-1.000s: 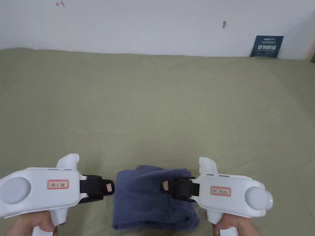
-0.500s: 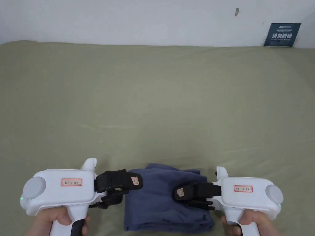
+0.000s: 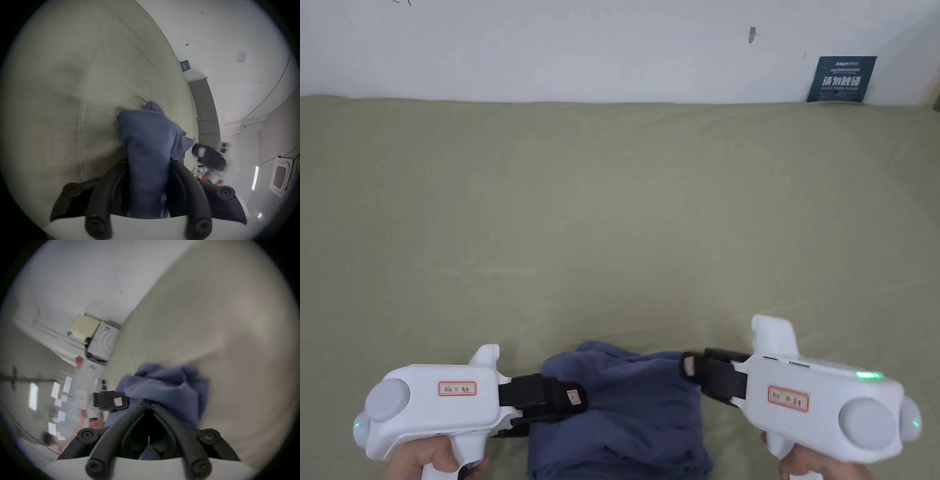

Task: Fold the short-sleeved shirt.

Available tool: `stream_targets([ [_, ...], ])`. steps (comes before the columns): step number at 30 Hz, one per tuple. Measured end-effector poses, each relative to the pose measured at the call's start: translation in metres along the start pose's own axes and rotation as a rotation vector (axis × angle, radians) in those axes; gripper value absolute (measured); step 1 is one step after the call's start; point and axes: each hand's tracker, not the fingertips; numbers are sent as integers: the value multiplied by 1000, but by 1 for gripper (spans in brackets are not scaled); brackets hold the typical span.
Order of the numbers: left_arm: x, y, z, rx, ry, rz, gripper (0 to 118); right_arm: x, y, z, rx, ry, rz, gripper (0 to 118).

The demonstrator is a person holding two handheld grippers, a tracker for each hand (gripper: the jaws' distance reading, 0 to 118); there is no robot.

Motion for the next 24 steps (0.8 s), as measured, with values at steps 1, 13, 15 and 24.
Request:
stream_targets([
  [1, 2, 0, -1, -2, 8, -8, 36, -15, 0, 18, 147, -151, 124, 0],
  [13, 52, -18, 21, -15, 82, -114, 36, -38, 6, 70, 503, -598, 278, 0],
  [15, 59, -19, 23, -4, 84, -124, 36, -43, 8, 72, 503, -591, 283, 0],
  [24, 40, 7, 114, 52, 125, -129, 35, -98, 16, 41, 488, -457, 324, 0],
])
